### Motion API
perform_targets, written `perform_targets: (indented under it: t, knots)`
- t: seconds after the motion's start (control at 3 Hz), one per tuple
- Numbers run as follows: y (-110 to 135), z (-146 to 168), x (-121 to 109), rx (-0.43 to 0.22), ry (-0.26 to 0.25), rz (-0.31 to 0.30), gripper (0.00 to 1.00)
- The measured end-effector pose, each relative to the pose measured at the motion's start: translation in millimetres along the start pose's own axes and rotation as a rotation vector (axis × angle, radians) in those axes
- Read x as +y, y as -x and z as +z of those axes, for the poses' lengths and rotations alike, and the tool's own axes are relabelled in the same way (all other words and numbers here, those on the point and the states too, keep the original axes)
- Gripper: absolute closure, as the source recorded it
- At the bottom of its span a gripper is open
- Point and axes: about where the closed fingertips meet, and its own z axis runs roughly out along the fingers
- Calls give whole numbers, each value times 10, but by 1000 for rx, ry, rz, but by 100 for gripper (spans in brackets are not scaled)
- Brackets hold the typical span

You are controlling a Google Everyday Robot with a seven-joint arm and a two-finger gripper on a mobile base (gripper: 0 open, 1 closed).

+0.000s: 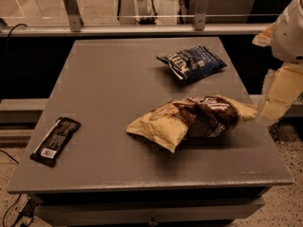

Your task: Move brown chip bag near rxbar chocolate

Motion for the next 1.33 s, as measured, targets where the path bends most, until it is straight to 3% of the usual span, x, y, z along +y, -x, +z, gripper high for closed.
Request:
perform_targets:
  t: [0.67,1.0,1.33]
  knots:
    - [42,-9,7,-14,-5,-13,0]
    - [340,119,151,-77,29,-121,0]
    - [651,384,380,-95,28,-258,0]
